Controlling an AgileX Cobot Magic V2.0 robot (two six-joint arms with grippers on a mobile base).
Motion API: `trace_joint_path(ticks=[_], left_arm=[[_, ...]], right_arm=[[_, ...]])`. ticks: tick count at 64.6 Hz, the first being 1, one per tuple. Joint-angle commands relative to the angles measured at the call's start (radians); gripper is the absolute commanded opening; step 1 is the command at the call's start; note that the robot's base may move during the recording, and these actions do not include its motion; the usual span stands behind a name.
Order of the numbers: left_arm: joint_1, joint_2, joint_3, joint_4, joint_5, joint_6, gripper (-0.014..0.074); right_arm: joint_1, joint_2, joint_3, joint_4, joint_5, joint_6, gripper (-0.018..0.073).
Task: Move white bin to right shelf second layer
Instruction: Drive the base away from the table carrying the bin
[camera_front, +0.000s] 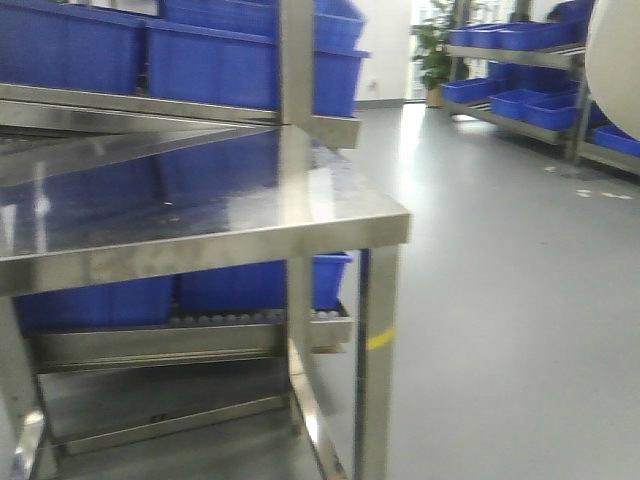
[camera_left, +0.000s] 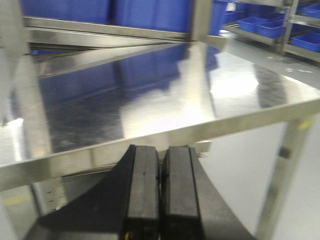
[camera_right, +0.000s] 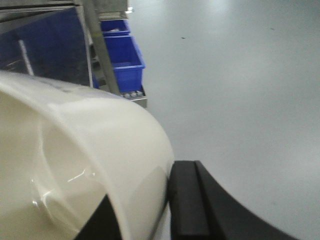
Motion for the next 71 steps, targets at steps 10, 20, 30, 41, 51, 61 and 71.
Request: trace_joint_path(ticks=[10, 20, 30, 41, 51, 61, 71], left_arm=[[-0.007, -0.015, 0.027, 0.000, -0.091, -0.007, 0.0085], [-0.007, -0.015, 0.027, 0.000, -0.091, -0.007, 0.0085], [-0.007, -0.015, 0.027, 0.000, -0.091, -0.007, 0.0085], [-0.007, -0.015, 0.027, 0.000, -0.091, -0.007, 0.0085], [-0.007, -0.015, 0.027, 0.000, -0.091, -0.007, 0.0085], [-0.007, -0.015, 0.027, 0.000, -0.091, -0.007, 0.0085], [-0.007, -0.015, 0.027, 0.000, -0.091, -0.007, 0.0085]], right_arm=[[-0.007, -0.004, -0.030, -0.003, -0.097, -0.001, 0.0052], [-0.007, -0.004, -0.030, -0.003, -0.097, -0.001, 0.0052], [-0.007, -0.004, -0.030, -0.003, -0.097, -0.001, 0.0052], [-0.007, -0.004, -0.030, -0.003, -0.097, -0.001, 0.0052], [-0.007, -0.004, -0.030, -0.003, -0.097, -0.001, 0.0052], [-0.007, -0.004, -0.030, -0.003, -0.097, -0.001, 0.0052], [-0.007, -0.004, -0.030, -0.003, -0.096, -0.001, 0.0052]])
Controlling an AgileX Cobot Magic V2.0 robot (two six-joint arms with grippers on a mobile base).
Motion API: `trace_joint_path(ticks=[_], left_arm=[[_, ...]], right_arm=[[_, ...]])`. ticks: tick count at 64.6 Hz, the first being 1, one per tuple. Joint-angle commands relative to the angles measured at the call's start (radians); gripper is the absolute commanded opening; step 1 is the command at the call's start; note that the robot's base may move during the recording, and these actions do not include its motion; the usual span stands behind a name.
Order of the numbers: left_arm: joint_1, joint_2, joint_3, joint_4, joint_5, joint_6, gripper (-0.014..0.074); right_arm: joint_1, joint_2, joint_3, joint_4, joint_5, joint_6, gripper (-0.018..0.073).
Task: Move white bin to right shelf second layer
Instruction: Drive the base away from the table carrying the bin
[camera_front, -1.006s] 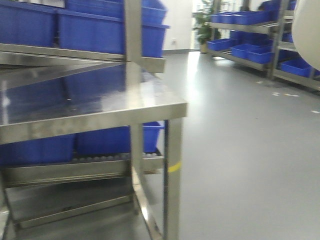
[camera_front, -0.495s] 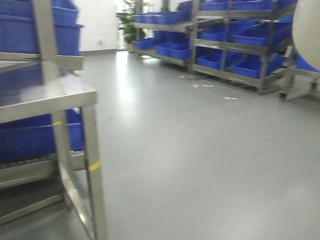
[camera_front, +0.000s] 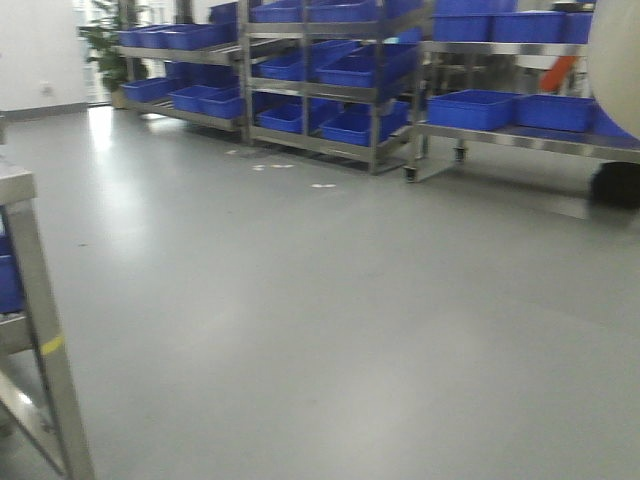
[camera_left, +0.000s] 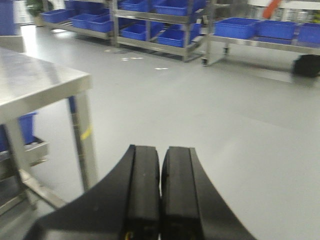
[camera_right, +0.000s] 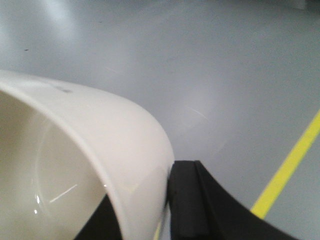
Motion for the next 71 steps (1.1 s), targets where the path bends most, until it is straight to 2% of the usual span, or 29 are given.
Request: trace_joint_path(ticks=[1, 71], left_arm=[[-0.007, -0.015, 0.027, 0.000, -0.091, -0.007, 0.0085], [-0.007, -0.015, 0.027, 0.000, -0.091, -0.007, 0.0085]], right_arm=[[-0.007, -0.004, -0.030, -0.003, -0.097, -0.001, 0.0052], [-0.007, -0.004, -0.030, -0.003, -0.079, -0.001, 0.0052]])
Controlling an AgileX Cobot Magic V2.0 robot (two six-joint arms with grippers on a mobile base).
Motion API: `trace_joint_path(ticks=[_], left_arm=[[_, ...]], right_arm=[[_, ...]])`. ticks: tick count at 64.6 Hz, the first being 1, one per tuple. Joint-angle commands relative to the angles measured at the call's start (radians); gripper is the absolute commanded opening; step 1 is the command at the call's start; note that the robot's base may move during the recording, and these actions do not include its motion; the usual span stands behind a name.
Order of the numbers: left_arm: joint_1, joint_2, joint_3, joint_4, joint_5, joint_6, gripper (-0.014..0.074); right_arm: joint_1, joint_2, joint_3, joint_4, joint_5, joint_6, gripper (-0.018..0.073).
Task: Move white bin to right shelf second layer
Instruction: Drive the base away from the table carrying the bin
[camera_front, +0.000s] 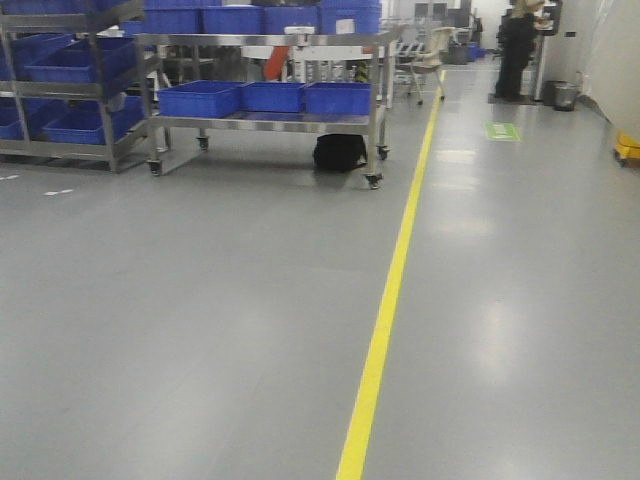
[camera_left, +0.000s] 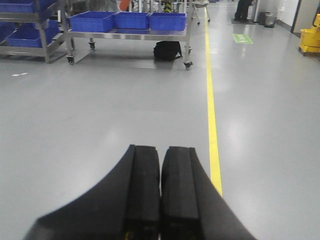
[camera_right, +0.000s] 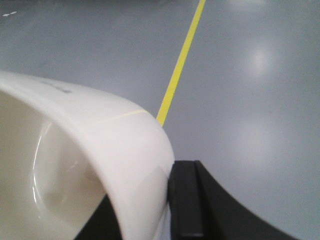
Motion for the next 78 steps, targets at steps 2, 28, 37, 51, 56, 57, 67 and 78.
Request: trace_joint_path(ticks=[2, 28, 37, 51, 56, 57, 67, 78], left_arm=[[-0.007, -0.015, 0.027, 0.000, -0.091, -0.007, 0.0085], [-0.007, -0.015, 0.027, 0.000, -0.091, -0.007, 0.0085], [-0.007, -0.015, 0.027, 0.000, -0.091, -0.007, 0.0085], [-0.007, -0.015, 0.027, 0.000, -0.091, -0.007, 0.0085], [-0.007, -0.015, 0.027, 0.000, -0.091, -0.007, 0.0085], [-0.007, -0.015, 0.027, 0.000, -0.091, -0.007, 0.0085], [-0.007, -0.015, 0.027, 0.000, -0.091, -0.007, 0.0085], [-0.007, -0.015, 0.027, 0.000, -0.091, -0.007, 0.0085]], right_arm=[[-0.007, -0.004, -0.030, -0.003, -0.090, -0.001, 0.0052], [-0.007, -0.004, -0.030, -0.003, -0.086, -0.001, 0.0052], [-0.007, -0.004, -0.030, -0.003, -0.086, -0.001, 0.0052], [-0.007, -0.004, -0.030, -0.003, -0.086, -0.001, 0.0052], [-0.007, -0.004, -0.030, -0.003, -0.086, -0.001, 0.0052], [-0.007, -0.004, -0.030, -0.003, -0.086, -0.001, 0.0052], [-0.007, -0.004, -0.030, -0.003, -0.086, -0.001, 0.0052], [-0.007, -0.004, -0.030, -0.003, -0.086, -0.001, 0.0052]])
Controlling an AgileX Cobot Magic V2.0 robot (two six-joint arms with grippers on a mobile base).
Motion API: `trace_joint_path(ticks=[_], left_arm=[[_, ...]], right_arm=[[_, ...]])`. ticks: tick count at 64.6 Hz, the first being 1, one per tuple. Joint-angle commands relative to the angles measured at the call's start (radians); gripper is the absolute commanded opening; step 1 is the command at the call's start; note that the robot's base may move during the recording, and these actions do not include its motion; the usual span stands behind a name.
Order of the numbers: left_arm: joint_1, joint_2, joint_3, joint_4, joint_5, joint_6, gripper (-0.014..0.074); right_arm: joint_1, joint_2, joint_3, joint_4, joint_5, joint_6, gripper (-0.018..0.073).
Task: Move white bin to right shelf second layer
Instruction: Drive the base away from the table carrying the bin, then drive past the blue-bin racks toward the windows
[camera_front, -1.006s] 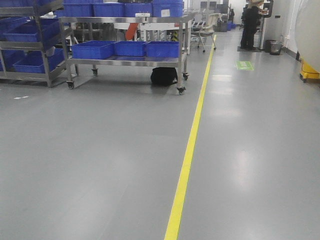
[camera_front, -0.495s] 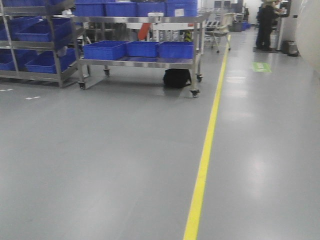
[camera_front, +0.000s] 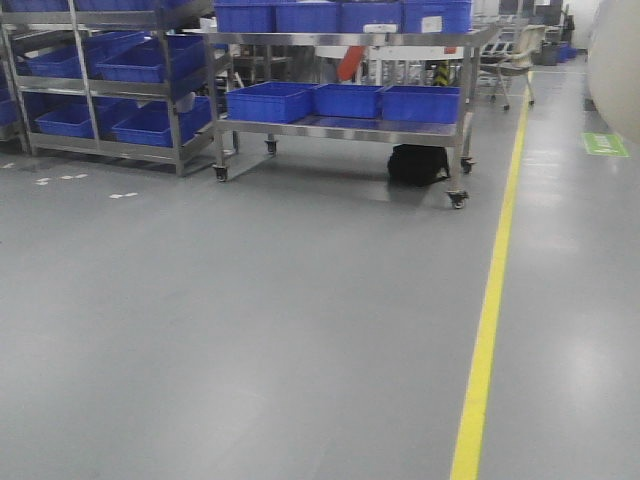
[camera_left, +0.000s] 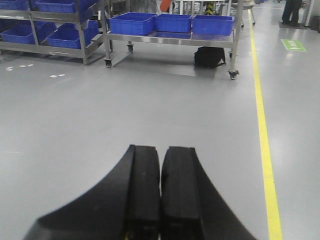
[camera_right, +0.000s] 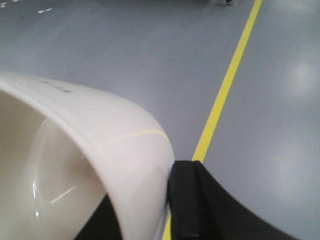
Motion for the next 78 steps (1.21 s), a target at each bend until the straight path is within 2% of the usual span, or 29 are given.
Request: trace_joint_path(ticks=[1, 78], left_arm=[[-0.007, -0.015, 0.027, 0.000, -0.091, -0.007, 0.0085], [-0.007, -0.015, 0.027, 0.000, -0.091, -0.007, 0.0085]], right_arm=[[-0.007, 0.001, -0.030, -0.003, -0.093, -0.001, 0.0052], [-0.007, 0.001, -0.030, -0.003, -0.093, -0.001, 0.0052]])
